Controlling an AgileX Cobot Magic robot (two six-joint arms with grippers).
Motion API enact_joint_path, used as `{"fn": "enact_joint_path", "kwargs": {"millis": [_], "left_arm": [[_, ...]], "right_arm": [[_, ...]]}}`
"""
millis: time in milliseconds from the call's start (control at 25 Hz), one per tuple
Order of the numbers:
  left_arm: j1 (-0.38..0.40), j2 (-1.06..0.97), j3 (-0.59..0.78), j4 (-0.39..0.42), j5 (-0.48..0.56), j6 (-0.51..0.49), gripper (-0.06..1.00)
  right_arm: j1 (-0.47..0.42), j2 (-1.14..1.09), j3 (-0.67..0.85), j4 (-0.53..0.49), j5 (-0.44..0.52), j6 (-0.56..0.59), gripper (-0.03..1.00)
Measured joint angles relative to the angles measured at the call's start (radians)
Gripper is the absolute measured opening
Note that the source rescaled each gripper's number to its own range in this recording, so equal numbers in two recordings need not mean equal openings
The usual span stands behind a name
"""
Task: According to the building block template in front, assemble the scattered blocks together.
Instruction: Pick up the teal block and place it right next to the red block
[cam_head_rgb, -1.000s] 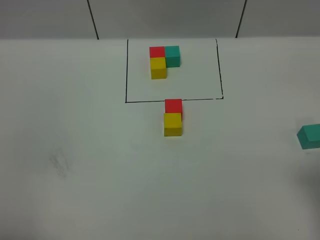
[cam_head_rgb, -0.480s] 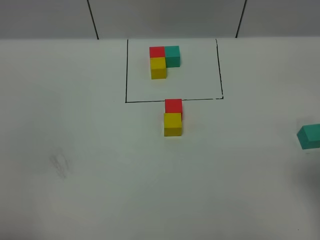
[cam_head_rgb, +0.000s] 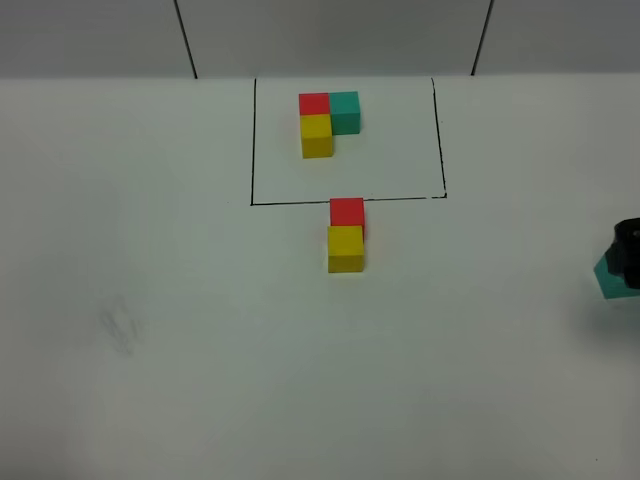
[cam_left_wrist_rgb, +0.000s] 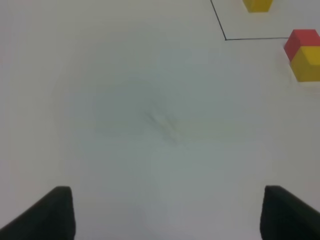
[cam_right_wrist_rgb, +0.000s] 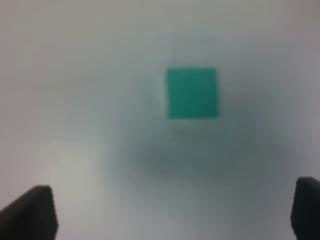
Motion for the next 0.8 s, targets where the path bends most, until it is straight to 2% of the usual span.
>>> {"fn": "enact_joint_path", "kwargs": {"millis": [80,200,520,800], "left_arm": [[0.0,0.0,0.0,0.0,0.0,0.0,0.78],[0.0,0.0,0.0,0.0,0.0,0.0,0.78],[0.0,0.0,0.0,0.0,0.0,0.0,0.77],[0.0,0.0,0.0,0.0,0.0,0.0,0.77]], "right_arm": [[-0.034,0.044,0.0,0.082,-0.049,-0.078,0.9],[-0.064,0.092,0.0,0.125,-0.078,-0.14,0.89],[-0.069,0.214,-0.001,0.126,-0.152,-0.158,0.86],[-0.074,0.372,-0.105,0.102,-0.148,-0.158,0.85]]}}
